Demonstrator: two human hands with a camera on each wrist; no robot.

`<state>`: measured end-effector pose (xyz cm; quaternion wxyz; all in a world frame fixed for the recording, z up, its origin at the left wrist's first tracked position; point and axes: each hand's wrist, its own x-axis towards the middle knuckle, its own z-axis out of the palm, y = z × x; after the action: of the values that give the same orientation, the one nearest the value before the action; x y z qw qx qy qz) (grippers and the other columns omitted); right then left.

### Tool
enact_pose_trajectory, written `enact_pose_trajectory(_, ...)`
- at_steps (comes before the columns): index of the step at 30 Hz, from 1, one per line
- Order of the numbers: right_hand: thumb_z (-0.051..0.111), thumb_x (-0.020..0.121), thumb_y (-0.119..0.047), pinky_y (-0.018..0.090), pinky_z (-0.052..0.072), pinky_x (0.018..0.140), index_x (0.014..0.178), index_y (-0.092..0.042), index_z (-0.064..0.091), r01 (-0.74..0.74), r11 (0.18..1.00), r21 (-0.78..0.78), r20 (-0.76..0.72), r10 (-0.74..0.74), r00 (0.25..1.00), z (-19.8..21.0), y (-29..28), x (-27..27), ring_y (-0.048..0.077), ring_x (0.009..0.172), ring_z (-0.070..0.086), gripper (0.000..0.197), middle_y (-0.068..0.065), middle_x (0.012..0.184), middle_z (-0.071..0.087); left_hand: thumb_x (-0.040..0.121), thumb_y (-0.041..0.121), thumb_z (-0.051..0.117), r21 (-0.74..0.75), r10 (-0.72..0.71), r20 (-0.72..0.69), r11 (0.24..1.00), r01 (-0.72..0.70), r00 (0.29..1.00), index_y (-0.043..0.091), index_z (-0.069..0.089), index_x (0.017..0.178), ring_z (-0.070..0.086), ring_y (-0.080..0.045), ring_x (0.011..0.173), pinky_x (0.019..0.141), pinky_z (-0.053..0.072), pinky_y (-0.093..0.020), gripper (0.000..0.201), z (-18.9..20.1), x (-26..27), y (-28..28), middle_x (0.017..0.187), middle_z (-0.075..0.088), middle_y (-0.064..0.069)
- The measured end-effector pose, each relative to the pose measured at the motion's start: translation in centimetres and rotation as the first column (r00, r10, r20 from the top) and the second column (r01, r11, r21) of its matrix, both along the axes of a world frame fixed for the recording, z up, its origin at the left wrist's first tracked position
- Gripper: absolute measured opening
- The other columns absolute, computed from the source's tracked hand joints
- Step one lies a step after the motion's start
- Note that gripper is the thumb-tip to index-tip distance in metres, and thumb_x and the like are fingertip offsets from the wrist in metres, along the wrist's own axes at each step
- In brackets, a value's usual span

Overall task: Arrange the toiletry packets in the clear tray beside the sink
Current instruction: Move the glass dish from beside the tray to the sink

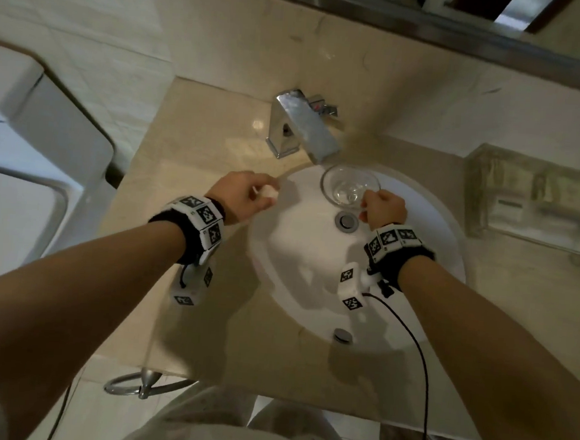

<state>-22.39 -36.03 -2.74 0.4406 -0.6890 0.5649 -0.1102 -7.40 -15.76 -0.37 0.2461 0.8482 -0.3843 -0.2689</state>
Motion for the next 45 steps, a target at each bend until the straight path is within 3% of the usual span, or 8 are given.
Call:
enact_pose_trajectory(3, 0.055, 0.082, -0.02, 0.029, 0.054, 0.07, 0.07, -0.011, 0.059, -0.069, 0.997, -0.031, 0.005, 0.069, 0.998, 0.2, -0.7, -1.3, 0.022, 0.066, 0.056, 0.016, 0.009, 0.068, 0.057, 0.086, 0.03, 0.059, -0.149, -0.003, 0.003, 0.989, 0.004, 1.0, 0.021, 0.064, 0.113, 0.056, -0.015, 0.08, 0.082, 0.045, -0.026, 0.029, 1.9, -2.5, -3.4, 0.094, 0.061, -0.002)
enact_pose_trajectory(5, 0.056, 0.081, -0.019, 0.038, 0.054, 0.074, 0.07, -0.011, 0.06, -0.112, 0.993, -0.041, 0.002, 0.112, 0.994, 0.6, -1.3, -2.4, 0.021, 0.069, 0.055, 0.013, 0.011, 0.07, 0.056, 0.085, 0.03, 0.06, -0.228, -0.006, 0.046, 0.974, 0.016, 0.999, 0.02, 0.064, 0.112, 0.057, -0.015, 0.078, 0.08, 0.046, -0.026, 0.029, 3.0, -4.2, -5.7, 0.09, 0.06, 0.0)
enact_pose_trajectory(11, 0.055, 0.081, -0.013, 0.024, 0.041, 0.059, 0.061, -0.013, 0.055, -0.16, 0.987, -0.003, 0.052, 0.16, 0.986, 1.7, -2.8, -6.0, 0.018, 0.067, 0.052, 0.02, 0.005, 0.06, 0.05, 0.084, 0.035, 0.061, -0.189, -0.147, 0.146, 0.967, 0.173, 0.978, 0.017, 0.061, 0.111, 0.056, -0.016, 0.076, 0.081, 0.051, -0.033, 0.033, 3.8, -7.4, -10.7, 0.091, 0.06, -0.002)
enact_pose_trajectory(19, 0.054, 0.081, -0.008, 0.029, 0.044, 0.061, 0.068, -0.006, 0.059, -0.167, 0.986, 0.01, 0.158, 0.163, 0.974, 2.5, -6.5, -11.6, 0.018, 0.059, 0.052, 0.015, 0.01, 0.064, 0.056, 0.084, 0.024, 0.061, 0.019, -0.345, 0.178, 0.938, 0.347, 0.922, 0.012, 0.052, 0.124, 0.057, -0.03, 0.099, 0.086, 0.042, -0.033, 0.042, 3.2, -13.0, -16.6, 0.112, 0.058, -0.013)
enact_pose_trajectory(28, 0.051, 0.086, -0.006, 0.019, 0.043, 0.053, 0.064, -0.008, 0.053, -0.191, 0.981, -0.007, 0.156, 0.19, 0.969, 2.8, -11.6, -17.0, 0.012, 0.053, 0.05, 0.022, 0.006, 0.064, 0.054, 0.083, 0.025, 0.063, -0.022, -0.35, 0.144, 0.934, 0.357, 0.925, 0.014, 0.052, 0.124, 0.056, -0.027, 0.104, 0.09, 0.044, -0.035, 0.044, 2.6, -18.4, -23.4, 0.116, 0.058, -0.01)
enact_pose_trajectory(34, 0.052, 0.086, -0.004, 0.012, 0.042, 0.046, 0.06, -0.011, 0.052, -0.11, 0.994, -0.009, 0.193, 0.11, 0.975, 2.7, -15.1, -20.3, 0.014, 0.052, 0.047, 0.026, 0.008, 0.064, 0.053, 0.08, 0.017, 0.064, -0.124, -0.385, 0.147, 0.907, 0.403, 0.911, 0.014, 0.045, 0.133, 0.041, -0.028, 0.127, 0.103, 0.031, -0.031, 0.057, 2.1, -21.7, -27.4, 0.135, 0.049, -0.012)
enact_pose_trajectory(39, 0.052, 0.086, -0.004, 0.003, 0.039, 0.043, 0.061, -0.012, 0.049, -0.082, 0.996, -0.047, 0.2, 0.089, 0.976, 3.3, -18.1, -22.8, 0.011, 0.053, 0.048, 0.027, 0.001, 0.06, 0.052, 0.08, 0.014, 0.062, -0.252, -0.292, 0.273, 0.898, 0.361, 0.917, 0.006, 0.048, 0.13, 0.044, -0.035, 0.124, 0.104, 0.031, -0.035, 0.052, 2.2, -22.6, -29.2, 0.13, 0.052, -0.019)
enact_pose_trajectory(45, 0.051, 0.085, -0.006, 0.008, 0.042, 0.049, 0.058, -0.016, 0.048, 0.058, 0.996, -0.069, 0.226, -0.041, 0.973, 3.9, -22.2, -24.0, 0.008, 0.052, 0.05, 0.029, -0.002, 0.059, 0.054, 0.088, 0.023, 0.055, -0.229, -0.163, 0.264, 0.947, 0.226, 0.951, 0.009, 0.047, 0.13, 0.042, -0.031, 0.127, 0.107, 0.03, -0.036, 0.045, 1.6, -21.8, -30.0, 0.133, 0.051, -0.015)
